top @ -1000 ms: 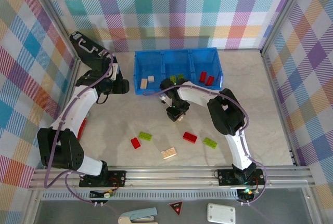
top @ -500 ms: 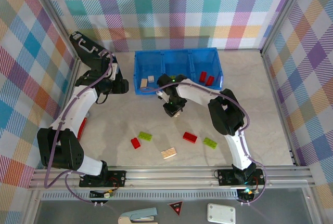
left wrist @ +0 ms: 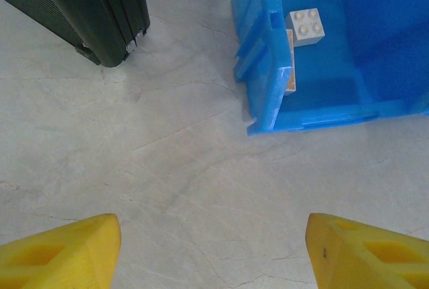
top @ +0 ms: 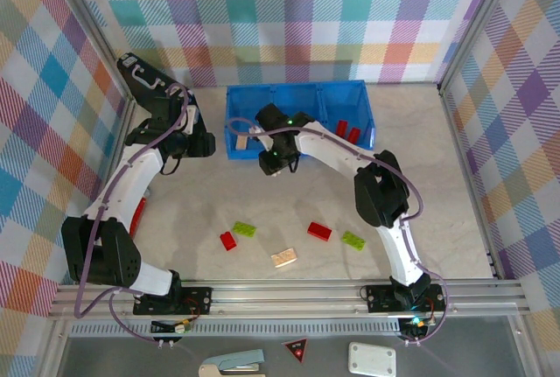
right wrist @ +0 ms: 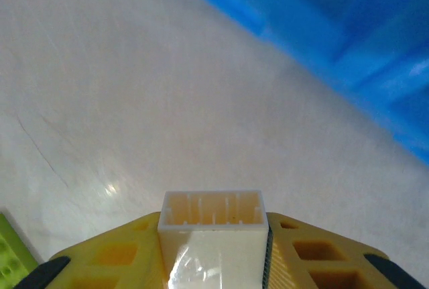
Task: Sort the legos into containers by color
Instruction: Pick up the lego from the center of the table, then place the lego in the container.
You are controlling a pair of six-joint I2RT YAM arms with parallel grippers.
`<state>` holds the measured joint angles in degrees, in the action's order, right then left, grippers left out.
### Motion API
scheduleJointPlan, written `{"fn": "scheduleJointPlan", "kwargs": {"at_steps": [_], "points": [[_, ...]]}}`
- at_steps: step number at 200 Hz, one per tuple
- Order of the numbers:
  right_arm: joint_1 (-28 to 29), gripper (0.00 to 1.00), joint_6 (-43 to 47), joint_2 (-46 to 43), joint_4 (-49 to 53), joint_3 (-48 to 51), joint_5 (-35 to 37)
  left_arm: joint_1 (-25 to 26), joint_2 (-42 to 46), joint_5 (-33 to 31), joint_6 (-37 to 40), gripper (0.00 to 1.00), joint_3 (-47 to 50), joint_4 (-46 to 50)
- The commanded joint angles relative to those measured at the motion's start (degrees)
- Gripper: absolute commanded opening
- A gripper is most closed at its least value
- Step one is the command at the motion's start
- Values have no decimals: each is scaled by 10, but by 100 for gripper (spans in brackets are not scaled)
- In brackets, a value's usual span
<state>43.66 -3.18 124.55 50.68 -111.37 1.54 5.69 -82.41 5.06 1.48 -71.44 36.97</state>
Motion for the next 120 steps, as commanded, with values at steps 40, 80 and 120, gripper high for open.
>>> {"fn": "scheduleJointPlan", "kwargs": {"at_steps": [40,80,120], "points": [[5,35,-64,53,-42,-104,47,-8,17,0,-3,72,7,-13],[6,33,-151,100,-48,-175,85,-8,18,-8,-2,72,9,-13],[10,29,-228,153,-47,-243,114,-8,17,-10,-2,72,8,-12]]}}
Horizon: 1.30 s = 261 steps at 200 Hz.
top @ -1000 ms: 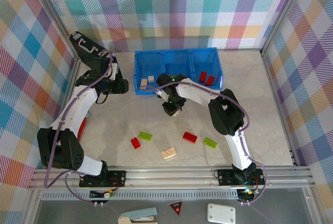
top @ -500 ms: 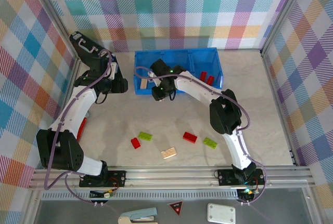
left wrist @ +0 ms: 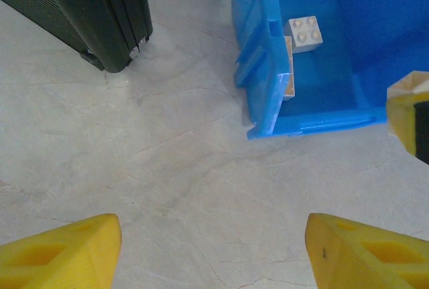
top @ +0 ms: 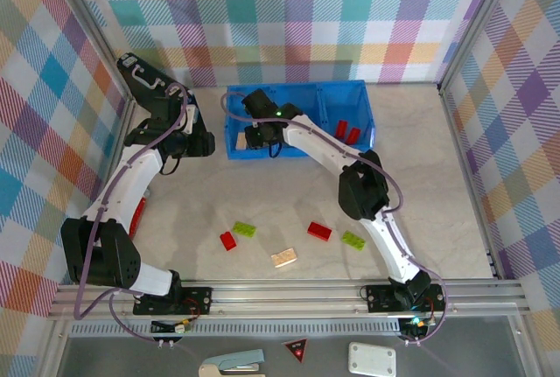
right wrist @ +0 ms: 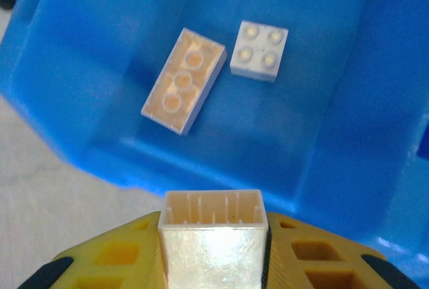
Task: Sort the legos into containers by color
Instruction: Place the lego in the container.
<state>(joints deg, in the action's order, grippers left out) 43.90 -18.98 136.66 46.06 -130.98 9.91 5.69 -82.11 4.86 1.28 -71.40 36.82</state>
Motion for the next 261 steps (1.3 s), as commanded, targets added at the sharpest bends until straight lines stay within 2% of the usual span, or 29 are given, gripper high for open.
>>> {"fn": "scheduleJointPlan", "kwargs": {"at_steps": [1,49,73,101,151,209,261], "points": [[7,29,-72,33,-2,-49,31,-8,14,-7,0,72,7,-10],[23,31,-115,72,-11,-82,125,-8,21,-12,2,72,10,-13],[25,32,-125,88,-9,-89,141,-7,22,-13,3,72,10,-12],[26,35,-131,100,-8,-94,136,-8,25,-15,4,72,10,-13],[29,50,-127,101,-1,-107,128,-8,27,-15,4,72,10,-11],[32,51,-104,63,20,-112,109,-8,22,-6,3,72,8,-9],[32,52,-49,-2,56,-67,34,-8,13,4,2,72,5,-7]]}}
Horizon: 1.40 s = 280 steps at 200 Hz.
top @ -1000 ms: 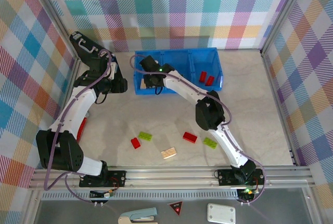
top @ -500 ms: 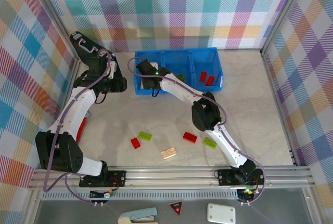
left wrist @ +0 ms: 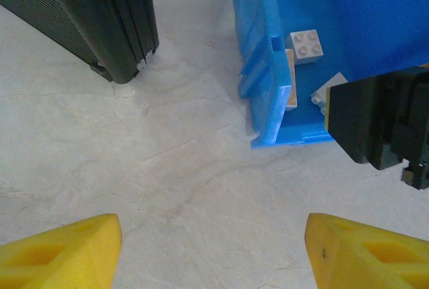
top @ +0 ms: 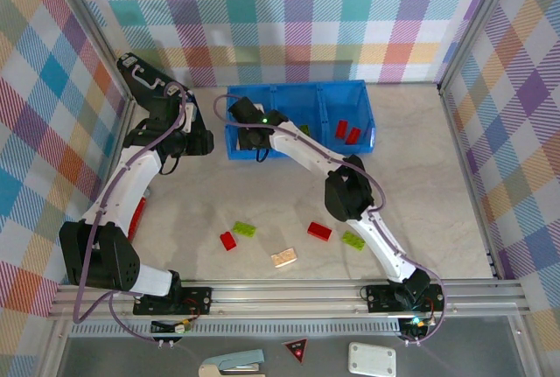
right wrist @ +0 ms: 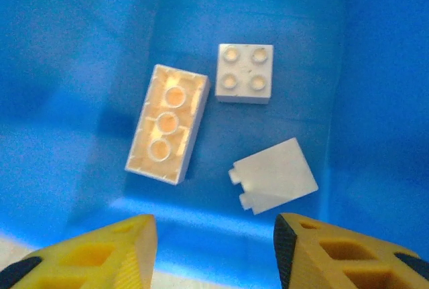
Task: Sort the legos into containers by color
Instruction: Place the lego in the container, then pick up the lego from the bottom-center of the table.
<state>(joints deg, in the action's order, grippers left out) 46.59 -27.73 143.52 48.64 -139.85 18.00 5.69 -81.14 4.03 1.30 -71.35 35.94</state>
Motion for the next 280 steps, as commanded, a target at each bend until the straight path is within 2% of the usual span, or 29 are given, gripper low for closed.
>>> {"fn": "scheduleJointPlan", "kwargs": {"at_steps": [1,40,88,179,201,239,280], "points": [[5,51,39,-72,31,24,-48,-7,3,12,1,72,4,2],[6,52,74,-141,52,118,-104,-8,3,9,1,72,5,1],[13,51,92,-247,43,288,-141,-8,3,9,2,72,5,1],[39,51,94,-354,81,467,-156,-8,5,9,3,72,4,2],[39,51,125,-377,99,507,-158,-8,5,13,2,72,5,0],[40,53,232,-382,159,558,-144,-8,4,16,1,72,5,1],[39,56,304,-371,200,570,-119,-8,7,9,2,72,6,1]]}}
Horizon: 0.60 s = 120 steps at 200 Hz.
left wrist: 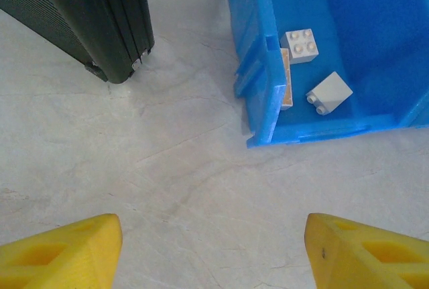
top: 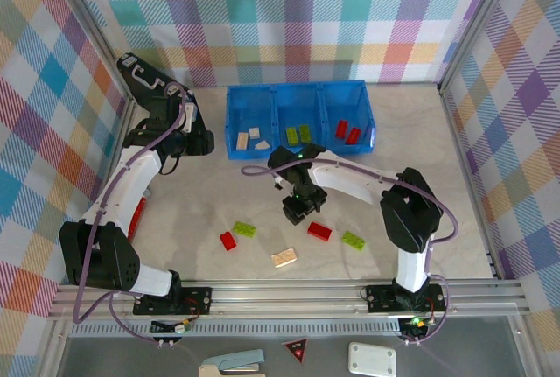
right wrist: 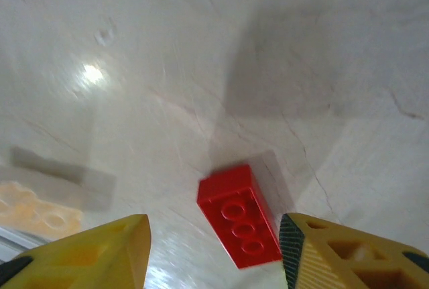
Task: Sort the legos into containers by color
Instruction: Pick up the lego from the bottom-center of the table.
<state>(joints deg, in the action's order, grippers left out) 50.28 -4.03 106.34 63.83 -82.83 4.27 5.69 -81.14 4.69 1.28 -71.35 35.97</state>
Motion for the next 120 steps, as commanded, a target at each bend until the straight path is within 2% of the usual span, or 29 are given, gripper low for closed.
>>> {"fn": "scheduleJointPlan", "kwargs": {"at_steps": [1,54,120], "points": [[3,56,68,1,49,0,18,-8,7,2,3,72,6,1],[8,58,75,47,65,-20,18,-8,1,6,3,72,5,1],[13,59,80,66,19,22,53,-8,1,3,4,72,6,3]]}}
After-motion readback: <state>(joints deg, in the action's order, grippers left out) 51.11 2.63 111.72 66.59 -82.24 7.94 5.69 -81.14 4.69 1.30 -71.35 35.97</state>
